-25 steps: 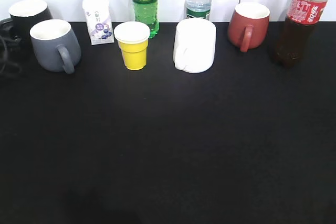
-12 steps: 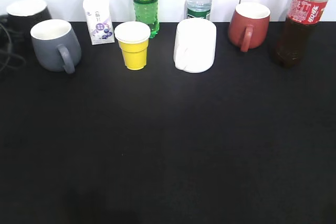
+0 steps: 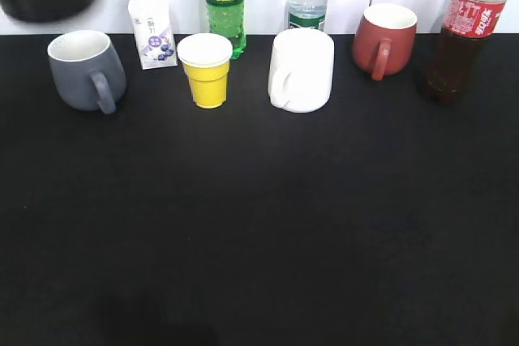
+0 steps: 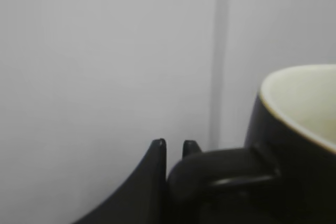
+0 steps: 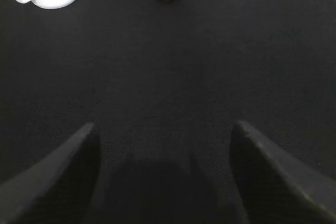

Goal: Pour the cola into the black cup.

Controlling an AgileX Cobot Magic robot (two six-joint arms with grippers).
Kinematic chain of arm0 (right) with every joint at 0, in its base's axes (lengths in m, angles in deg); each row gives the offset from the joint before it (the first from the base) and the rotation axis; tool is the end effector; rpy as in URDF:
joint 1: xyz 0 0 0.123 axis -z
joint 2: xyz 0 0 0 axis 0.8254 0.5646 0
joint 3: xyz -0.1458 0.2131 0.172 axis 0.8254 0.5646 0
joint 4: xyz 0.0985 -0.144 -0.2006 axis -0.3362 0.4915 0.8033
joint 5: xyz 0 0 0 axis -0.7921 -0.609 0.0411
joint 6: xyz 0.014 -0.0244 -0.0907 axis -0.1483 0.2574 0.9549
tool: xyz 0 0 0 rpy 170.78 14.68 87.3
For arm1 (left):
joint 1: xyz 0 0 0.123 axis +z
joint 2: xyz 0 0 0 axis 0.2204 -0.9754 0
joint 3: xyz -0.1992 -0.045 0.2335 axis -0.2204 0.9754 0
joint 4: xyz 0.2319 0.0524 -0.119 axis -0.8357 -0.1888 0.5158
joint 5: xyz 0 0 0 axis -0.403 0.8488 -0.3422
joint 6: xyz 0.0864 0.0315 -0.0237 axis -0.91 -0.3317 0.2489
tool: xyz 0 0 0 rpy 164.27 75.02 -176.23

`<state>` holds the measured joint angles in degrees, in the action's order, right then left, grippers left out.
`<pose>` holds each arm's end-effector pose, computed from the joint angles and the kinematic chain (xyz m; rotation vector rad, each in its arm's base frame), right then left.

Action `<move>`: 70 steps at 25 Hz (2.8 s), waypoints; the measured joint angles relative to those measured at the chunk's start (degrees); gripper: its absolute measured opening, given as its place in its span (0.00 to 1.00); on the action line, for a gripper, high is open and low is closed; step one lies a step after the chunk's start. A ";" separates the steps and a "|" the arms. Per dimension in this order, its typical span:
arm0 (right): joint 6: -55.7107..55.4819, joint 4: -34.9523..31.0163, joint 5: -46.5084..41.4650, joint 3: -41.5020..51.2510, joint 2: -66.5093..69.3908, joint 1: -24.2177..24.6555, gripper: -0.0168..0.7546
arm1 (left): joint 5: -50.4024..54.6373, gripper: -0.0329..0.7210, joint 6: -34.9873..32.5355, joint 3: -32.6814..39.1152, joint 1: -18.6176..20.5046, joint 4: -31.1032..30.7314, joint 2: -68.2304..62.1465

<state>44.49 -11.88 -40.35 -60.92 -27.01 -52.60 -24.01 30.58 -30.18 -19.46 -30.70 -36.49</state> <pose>-0.0153 0.0121 0.2862 -0.0417 2.0040 0.0740 0.2893 -0.0420 0.2949 0.1497 1.4895 -0.1627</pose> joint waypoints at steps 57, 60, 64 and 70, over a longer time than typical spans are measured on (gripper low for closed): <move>34.00 33.00 102.80 -15.11 96.03 -27.29 0.51 | -14.54 0.12 11.13 8.10 -12.22 -27.96 -9.62; 40.73 32.88 102.80 -15.31 96.05 -27.29 0.51 | -14.12 0.12 11.33 8.10 -12.22 -28.21 -9.62; 47.80 32.71 105.91 -15.38 97.74 -27.29 0.51 | -14.00 0.12 12.28 8.10 -12.22 -31.77 -9.62; 58.08 32.41 110.83 -15.59 98.17 -27.29 0.51 | -13.39 0.12 12.40 8.10 -12.22 -34.33 -10.65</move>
<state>102.57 20.52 70.48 -76.50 71.16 -79.89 -37.40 42.98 -22.08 -31.68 -65.03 -47.14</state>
